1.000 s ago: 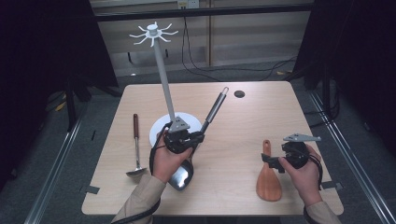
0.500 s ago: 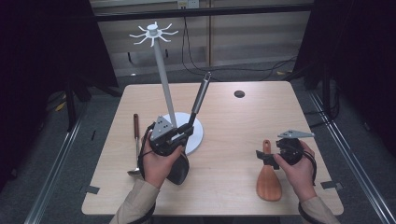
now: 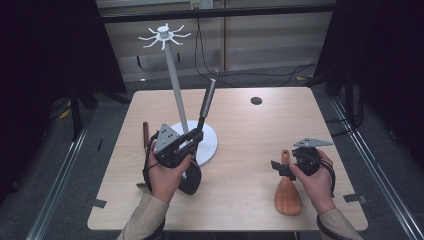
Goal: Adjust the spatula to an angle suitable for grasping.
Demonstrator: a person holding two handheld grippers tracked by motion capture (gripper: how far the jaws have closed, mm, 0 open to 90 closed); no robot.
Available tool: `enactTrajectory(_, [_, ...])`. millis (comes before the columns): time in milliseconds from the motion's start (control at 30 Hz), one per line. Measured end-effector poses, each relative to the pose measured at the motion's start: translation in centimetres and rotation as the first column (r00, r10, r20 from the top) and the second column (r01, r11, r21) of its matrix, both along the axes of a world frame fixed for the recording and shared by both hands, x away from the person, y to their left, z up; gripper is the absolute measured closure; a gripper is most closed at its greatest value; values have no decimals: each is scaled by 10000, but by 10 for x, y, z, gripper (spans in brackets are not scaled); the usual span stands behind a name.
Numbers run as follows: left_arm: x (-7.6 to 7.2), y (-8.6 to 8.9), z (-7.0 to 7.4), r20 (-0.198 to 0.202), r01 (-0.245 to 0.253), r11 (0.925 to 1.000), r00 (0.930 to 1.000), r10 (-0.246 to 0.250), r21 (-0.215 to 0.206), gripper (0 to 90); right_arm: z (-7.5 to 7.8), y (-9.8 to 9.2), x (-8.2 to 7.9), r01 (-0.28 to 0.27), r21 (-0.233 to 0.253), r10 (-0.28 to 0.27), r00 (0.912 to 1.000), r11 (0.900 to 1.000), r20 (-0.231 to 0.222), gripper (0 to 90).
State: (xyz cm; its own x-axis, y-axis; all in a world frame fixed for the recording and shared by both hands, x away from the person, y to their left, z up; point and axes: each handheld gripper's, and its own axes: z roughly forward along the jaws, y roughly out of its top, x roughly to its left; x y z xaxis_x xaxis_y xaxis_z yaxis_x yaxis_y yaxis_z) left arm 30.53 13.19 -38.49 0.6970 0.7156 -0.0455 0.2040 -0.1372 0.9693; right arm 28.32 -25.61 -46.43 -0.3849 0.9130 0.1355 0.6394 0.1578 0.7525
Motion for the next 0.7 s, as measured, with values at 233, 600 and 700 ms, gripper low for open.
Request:
enactTrajectory(233, [-1,6,6,319,-179,9998,9993,180,-21,756,0,1,1,-88,-49,88,10000,9999,32,57])
enactTrajectory(600, [-6,12,11,433,-344,9987,9984,360,-373,756,1,4,3,-157,-68,157,9999,9999,36,57])
enactTrajectory(700, [-7,16,15,554,-446,9980,9974,470,-442,756,1,5,4,-187,-82,188,9998,9998,78,57])
